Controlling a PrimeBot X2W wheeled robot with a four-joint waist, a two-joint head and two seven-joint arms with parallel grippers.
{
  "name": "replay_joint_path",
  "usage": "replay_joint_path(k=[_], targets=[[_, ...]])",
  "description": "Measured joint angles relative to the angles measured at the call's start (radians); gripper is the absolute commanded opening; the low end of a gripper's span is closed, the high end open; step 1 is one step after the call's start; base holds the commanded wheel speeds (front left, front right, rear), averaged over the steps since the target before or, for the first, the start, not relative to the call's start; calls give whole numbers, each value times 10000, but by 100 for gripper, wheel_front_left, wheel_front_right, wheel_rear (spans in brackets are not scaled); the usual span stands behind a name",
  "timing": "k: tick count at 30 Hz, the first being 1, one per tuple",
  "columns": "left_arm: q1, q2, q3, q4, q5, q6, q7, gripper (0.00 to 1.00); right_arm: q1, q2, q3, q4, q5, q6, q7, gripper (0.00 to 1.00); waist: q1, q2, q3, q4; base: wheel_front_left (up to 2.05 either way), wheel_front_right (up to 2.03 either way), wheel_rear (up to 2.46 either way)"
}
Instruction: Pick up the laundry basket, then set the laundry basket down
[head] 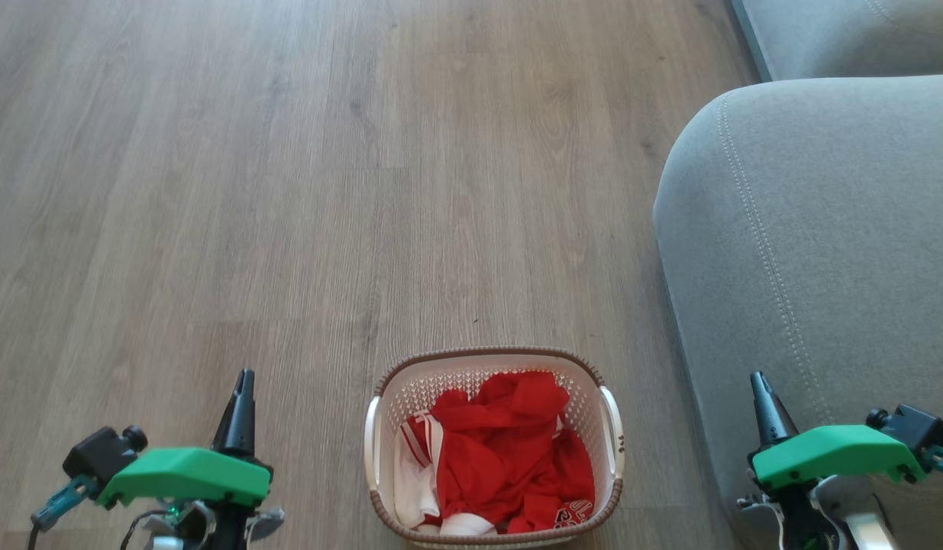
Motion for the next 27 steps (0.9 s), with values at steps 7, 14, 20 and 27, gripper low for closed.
replay_joint_path(k=[7, 14, 20, 27], targets=[[-22, 2, 88, 38, -727, -27, 207, 0, -8, -2, -151, 12, 721, 0, 242, 0, 0, 0, -5, -37, 0, 0, 0], [-118, 2, 320, 92, -1457, -75, 403, 0, -54, -2, -324, 29, 1444, 0, 435, 0, 0, 0, -11, -75, 0, 0, 0], [-217, 4, 385, 111, -2075, -98, 581, 0, -208, -2, -466, 38, 2057, 0, 600, 0, 0, 0, -16, -106, 0, 0, 0], [-224, 4, 600, 148, -2803, -171, 782, 0, -207, -2, -637, 58, 2773, 0, 779, 0, 0, 0, -22, -144, 0, 0, 0]])
